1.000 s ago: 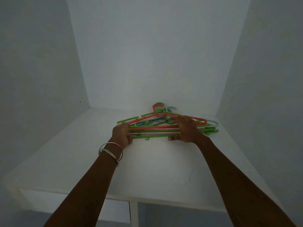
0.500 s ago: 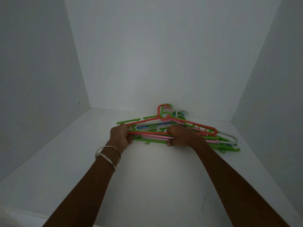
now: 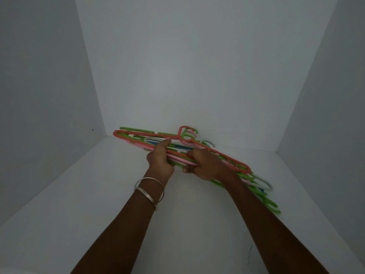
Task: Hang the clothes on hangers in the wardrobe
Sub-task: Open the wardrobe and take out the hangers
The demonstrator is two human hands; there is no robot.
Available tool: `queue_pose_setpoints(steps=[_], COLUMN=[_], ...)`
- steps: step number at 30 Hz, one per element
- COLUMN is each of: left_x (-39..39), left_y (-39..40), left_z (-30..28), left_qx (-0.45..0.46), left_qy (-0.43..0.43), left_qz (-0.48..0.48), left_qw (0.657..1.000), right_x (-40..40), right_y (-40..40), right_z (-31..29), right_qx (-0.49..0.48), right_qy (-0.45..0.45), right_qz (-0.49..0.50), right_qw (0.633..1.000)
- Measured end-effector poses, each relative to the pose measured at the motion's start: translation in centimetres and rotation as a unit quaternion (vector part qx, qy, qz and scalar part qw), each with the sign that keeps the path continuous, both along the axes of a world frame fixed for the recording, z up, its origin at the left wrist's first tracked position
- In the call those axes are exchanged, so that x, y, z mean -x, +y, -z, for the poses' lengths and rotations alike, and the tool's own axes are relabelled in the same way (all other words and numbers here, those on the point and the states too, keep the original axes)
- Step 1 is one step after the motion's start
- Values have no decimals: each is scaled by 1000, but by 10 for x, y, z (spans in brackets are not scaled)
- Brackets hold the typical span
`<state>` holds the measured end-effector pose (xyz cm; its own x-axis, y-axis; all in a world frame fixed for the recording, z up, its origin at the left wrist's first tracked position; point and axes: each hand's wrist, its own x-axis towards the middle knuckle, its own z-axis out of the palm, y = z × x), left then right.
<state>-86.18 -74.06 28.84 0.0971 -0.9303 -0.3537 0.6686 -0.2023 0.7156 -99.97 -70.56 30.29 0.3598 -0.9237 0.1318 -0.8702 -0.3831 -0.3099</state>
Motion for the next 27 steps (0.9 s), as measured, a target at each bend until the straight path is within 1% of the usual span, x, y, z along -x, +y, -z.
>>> queue_pose_setpoints(steps=[2, 4, 5, 6, 7, 8, 9, 10, 11, 12, 13, 14, 15, 16, 17, 18, 20, 24, 27], left_x=[-2, -6, -9, -10, -13, -16, -18, -19, -20, -22, -24, -25, -28, -30, -34, -37, -44, -64, -90], left_y=[-3, 2, 7, 10, 13, 14, 16, 17, 16, 18, 21, 24, 27, 31, 36, 40, 46, 66, 99], left_z=[-5, -4, -3, -2, -2, -4, -7, -11, -13, -16, -19, -22, -25, -28, -31, -35, -39, -47, -59], left_qx=[-16, -13, -7, 3, 18, 33, 43, 52, 57, 65, 67, 69, 73, 77, 81, 80, 62, 49, 73], left_qy=[33, 54, 60, 66, 69, 72, 79, 88, 94, 98, 98, 98, 98, 99, 97, 94, 90, 72, 55], left_qz=[-31, -15, -10, -7, -8, -9, -12, -14, -19, -22, -28, -30, -33, -33, -36, -43, -57, -69, -59], left_qw=[999, 998, 998, 998, 997, 997, 996, 995, 994, 993, 993, 992, 992, 992, 991, 991, 992, 994, 994], right_x=[-2, 5, 11, 17, 23, 29, 35, 42, 49, 56, 61, 66, 67, 65, 62, 56, 46, 27, 6], right_y=[5, 10, 12, 15, 17, 18, 18, 19, 20, 20, 23, 24, 28, 33, 38, 43, 51, 66, 93], right_z=[-2, -9, -13, -18, -22, -24, -26, -28, -30, -30, -31, -30, -28, -27, -27, -28, -29, -37, -43], right_qx=[-2, -31, -39, -25, 13, 81, 169, 247, 280, 250, 160, 46, -53, -122, -161, -178, -182, -176, -168], right_qy=[24, 25, -4, -65, -154, -243, -299, -307, -293, -276, -270, -279, -293, -313, -333, -354, -377, -411, -426], right_qz=[-20, -52, -63, -62, -38, -1, 50, 101, 143, 176, 195, 202, 189, 161, 131, 107, 81, 83, 67], right_qw=[1000, 998, 997, 996, 987, 967, 938, 914, 903, 911, 929, 938, 936, 928, 920, 912, 905, 891, 886])
